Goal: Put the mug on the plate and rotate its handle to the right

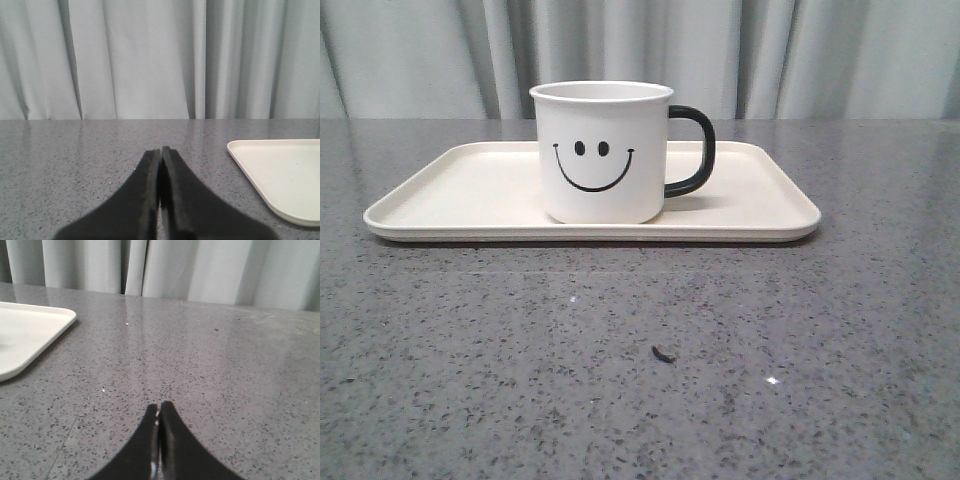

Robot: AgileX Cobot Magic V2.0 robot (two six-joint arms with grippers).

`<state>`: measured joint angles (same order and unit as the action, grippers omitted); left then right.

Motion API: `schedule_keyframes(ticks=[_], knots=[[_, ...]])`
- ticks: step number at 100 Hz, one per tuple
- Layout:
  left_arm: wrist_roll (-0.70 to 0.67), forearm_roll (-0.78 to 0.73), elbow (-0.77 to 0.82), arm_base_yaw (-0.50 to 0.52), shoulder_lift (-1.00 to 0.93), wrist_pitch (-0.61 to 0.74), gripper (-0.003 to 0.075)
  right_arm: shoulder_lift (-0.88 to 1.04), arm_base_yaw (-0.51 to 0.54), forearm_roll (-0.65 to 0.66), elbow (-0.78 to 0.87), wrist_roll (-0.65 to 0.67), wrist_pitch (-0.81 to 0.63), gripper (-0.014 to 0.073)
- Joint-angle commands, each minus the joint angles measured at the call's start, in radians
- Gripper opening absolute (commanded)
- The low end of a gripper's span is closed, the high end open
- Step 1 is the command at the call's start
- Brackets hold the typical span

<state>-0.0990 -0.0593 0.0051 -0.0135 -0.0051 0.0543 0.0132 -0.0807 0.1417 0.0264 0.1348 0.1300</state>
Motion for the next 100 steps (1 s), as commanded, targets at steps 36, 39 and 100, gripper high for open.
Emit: schedule_keyframes(ticks=[36, 39, 100], knots=[[-0.007, 0.005, 0.003, 0.002, -0.033, 0.083, -0.0019, 0.018, 0.003, -0.127, -0.001, -0.004, -0.07, -0.0061], [-0.007, 0.005, 0.003, 0.002, -0.033, 0.083, -0.0019, 0.018, 0.003, -0.127, -0.001, -0.004, -0.07, -0.0061], [-0.007, 0.005, 0.003, 0.002, -0.033, 0.083, -0.0019, 0.018, 0.003, -0.134, -0.001, -0.004, -0.071, -0.0061]])
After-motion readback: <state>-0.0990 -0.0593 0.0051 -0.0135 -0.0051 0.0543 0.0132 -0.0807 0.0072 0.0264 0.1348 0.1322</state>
